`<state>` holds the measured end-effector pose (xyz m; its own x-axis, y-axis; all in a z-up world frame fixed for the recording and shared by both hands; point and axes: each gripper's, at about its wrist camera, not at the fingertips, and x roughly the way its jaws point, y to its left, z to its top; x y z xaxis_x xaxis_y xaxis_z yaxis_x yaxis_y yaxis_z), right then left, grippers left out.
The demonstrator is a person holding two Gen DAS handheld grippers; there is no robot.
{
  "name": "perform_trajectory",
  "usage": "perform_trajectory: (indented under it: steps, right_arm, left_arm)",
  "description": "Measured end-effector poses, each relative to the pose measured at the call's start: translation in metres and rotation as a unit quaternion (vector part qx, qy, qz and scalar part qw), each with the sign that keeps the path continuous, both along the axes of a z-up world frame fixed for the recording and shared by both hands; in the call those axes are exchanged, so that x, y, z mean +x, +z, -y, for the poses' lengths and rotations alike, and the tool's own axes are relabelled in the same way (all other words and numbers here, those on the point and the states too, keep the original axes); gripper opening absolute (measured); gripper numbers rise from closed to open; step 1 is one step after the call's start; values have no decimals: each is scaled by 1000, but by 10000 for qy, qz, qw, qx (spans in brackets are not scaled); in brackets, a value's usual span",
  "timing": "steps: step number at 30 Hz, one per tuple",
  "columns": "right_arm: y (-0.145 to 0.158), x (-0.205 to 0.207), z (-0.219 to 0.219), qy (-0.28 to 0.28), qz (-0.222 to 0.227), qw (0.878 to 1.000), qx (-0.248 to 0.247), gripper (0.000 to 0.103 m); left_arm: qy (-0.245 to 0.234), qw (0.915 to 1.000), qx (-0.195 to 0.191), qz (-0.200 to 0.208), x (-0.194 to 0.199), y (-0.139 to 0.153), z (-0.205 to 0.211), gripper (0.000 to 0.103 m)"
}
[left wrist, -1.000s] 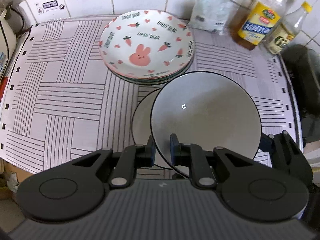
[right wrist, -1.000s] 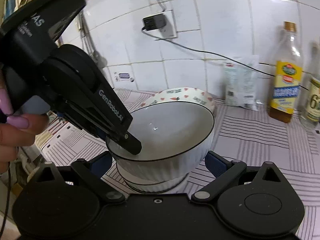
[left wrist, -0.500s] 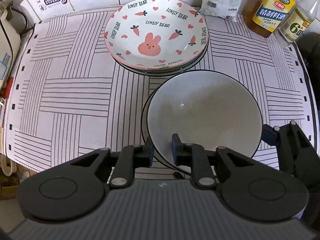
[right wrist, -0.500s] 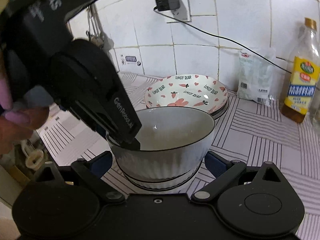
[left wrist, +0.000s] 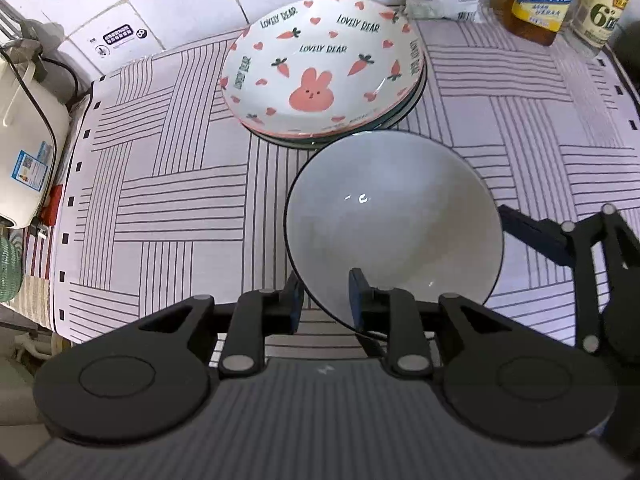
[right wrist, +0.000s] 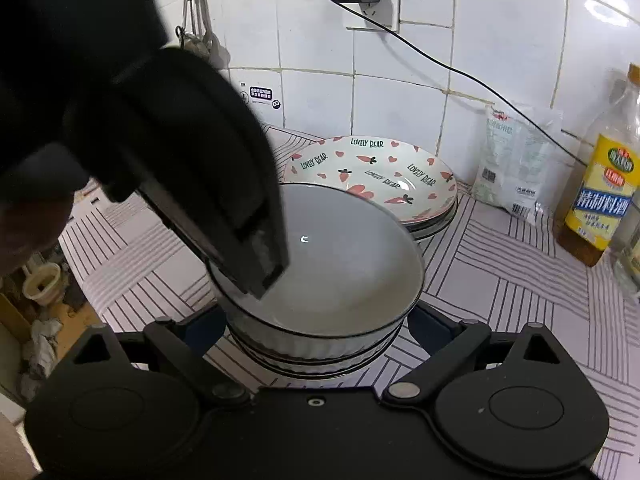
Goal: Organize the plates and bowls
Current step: 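Carry the bowl onto the two nested bowls and open the left gripper, then close the left gripper on the rim of the three-bowl stack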
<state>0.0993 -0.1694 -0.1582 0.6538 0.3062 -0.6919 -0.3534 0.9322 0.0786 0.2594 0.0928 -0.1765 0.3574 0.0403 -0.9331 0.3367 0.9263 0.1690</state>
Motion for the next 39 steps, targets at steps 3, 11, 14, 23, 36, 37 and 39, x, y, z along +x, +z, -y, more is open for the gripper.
perform_trajectory:
  steps: [3,11,14,23,36,37,39]
  right_arm:
    - [0,-4,-2,-22,84,10000,-39,101]
    - [8,-20,7,-260,101,9995,116,101]
    - [14,-27,15,-368,135,9987,336,101]
    - [26,-71,25,-656,331,9943,775,101]
    - [-18,-83,3,-662,633,9933,709,101]
    - [-22,-81,2,-693,641,9931,698,101]
    - [-33,-73,2,-732,594,9926,767,101]
  left_arm:
    - [-53,10000,-22,61,-3,-4,0,23]
    - [-90,9981,-583,149,-16,12,-15,49]
    - [-72,9963,-813,274,-24,21,-26,56]
    - [-140,9862,-1502,682,-55,41,-57,58]
    - [-5,9520,-2921,911,-62,23,-101,77]
    - [-1,9503,-2987,873,-58,18,-101,77]
    - [88,9512,-2985,773,-48,6,-99,77]
